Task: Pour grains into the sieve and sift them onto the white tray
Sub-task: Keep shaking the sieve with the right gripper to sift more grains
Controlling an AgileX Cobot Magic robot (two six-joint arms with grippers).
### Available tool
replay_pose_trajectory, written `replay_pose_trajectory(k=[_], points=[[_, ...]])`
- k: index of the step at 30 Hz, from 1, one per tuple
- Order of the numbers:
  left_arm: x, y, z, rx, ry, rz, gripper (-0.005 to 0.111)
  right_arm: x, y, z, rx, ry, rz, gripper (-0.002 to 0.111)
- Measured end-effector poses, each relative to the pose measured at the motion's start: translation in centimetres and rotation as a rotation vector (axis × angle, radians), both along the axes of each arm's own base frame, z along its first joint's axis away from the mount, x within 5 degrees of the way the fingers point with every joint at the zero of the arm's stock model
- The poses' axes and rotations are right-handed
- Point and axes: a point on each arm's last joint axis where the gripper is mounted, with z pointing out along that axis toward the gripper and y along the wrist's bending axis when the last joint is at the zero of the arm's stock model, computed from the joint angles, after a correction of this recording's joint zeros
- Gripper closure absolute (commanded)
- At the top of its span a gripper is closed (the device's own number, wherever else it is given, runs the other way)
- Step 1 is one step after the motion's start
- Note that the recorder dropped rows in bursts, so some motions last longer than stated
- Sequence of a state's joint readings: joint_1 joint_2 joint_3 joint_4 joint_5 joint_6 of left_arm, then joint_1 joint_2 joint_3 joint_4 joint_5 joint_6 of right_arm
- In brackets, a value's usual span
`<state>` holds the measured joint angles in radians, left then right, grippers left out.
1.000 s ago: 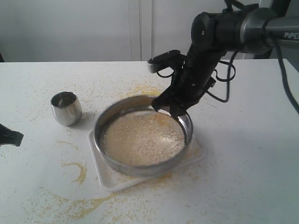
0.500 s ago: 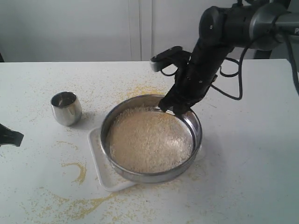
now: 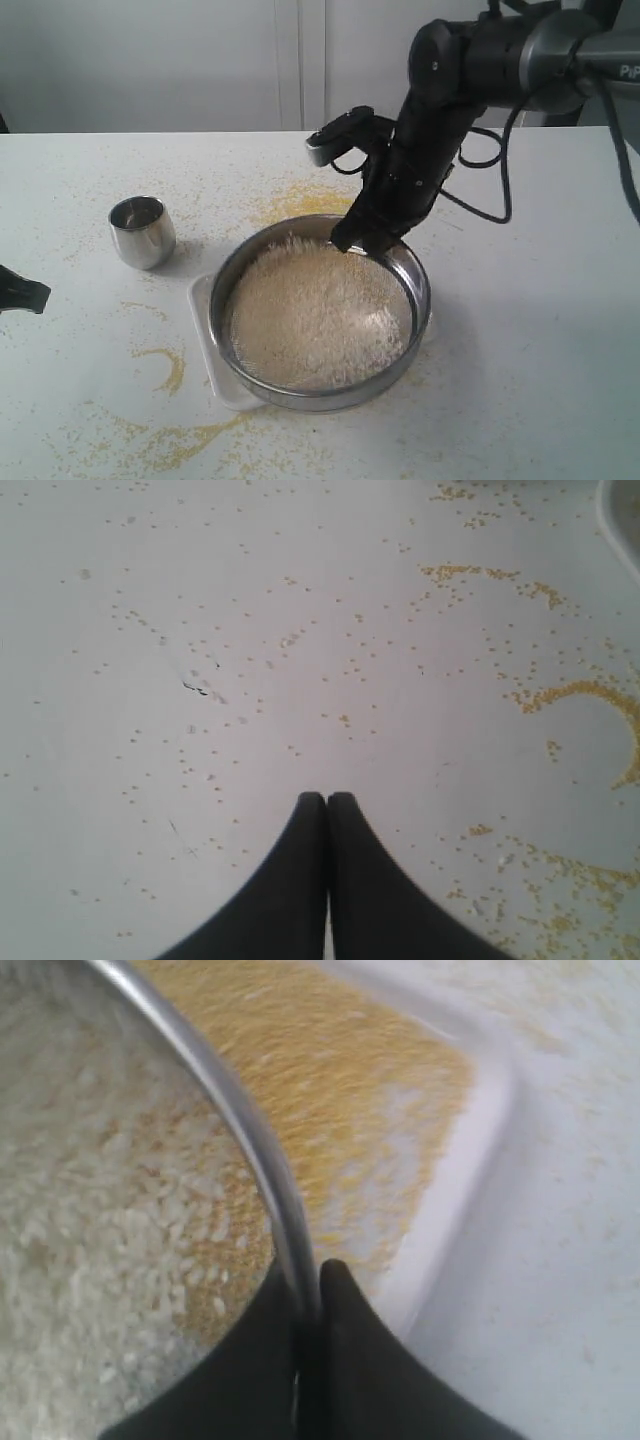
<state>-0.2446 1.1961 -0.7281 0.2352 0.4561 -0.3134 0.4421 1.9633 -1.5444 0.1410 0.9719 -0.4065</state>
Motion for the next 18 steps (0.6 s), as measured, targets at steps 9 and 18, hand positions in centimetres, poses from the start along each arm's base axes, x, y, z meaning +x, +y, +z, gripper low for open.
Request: replay_pose_trajectory(k=[9,18], points=[[0.0,0.0,0.0,0.000,0.000,0.000,0.107,-0.3,0.3,0.4,0.075,0.033,-0.049,0.108],[0.0,0.0,0.0,0.000,0.000,0.000,0.107,0.0,0.1,0.9,0.104,0.020,-0.151,0.108]])
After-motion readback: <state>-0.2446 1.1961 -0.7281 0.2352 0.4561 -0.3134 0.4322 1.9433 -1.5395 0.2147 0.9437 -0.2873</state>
